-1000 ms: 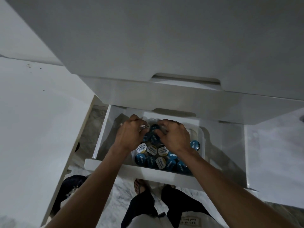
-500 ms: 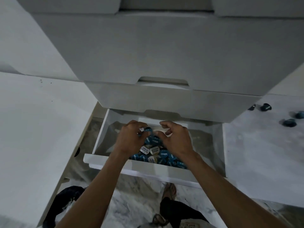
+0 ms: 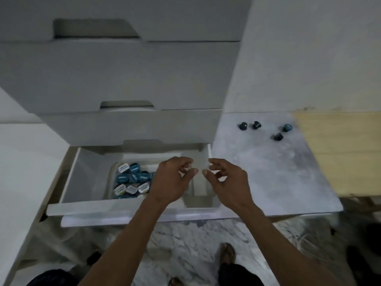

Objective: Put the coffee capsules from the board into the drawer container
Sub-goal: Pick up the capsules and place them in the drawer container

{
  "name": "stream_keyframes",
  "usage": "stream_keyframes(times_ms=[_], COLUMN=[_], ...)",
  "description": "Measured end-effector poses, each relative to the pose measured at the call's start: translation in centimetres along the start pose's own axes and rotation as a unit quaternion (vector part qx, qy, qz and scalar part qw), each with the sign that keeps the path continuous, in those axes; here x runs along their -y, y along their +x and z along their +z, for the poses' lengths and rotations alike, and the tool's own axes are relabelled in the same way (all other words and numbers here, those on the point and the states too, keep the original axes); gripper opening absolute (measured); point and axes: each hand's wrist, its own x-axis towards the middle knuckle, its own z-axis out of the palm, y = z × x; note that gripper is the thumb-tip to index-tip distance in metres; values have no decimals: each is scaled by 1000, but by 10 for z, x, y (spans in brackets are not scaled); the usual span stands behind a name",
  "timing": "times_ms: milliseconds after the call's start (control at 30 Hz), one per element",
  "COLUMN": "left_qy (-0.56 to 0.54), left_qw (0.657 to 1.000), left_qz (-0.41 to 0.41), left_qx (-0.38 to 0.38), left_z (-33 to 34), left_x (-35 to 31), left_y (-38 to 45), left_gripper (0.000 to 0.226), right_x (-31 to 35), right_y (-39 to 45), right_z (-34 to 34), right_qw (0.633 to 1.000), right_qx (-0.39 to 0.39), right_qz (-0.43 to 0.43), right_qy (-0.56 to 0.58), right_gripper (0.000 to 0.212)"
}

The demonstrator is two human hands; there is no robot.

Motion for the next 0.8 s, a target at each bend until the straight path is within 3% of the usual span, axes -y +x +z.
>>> stream_keyframes(times_ms=[300, 567, 800], left_qy=[-21, -14, -30], left_qw=[998, 996, 980], left_qz=[37, -51, -190], left_qx=[56, 69, 55], left_z=[123, 251, 343], left_x=[-107, -143, -136], left_y=[68, 141, 199], left_gripper=[28, 31, 37], right_x=[-82, -192, -266], right_y=[62, 157, 229], right_z=[-138, -237, -246], right_qw=[997, 992, 984], right_qx=[-69, -56, -47], right_qz=[26, 99, 152], right_qy=[4, -50, -84], right_gripper=[32, 25, 35])
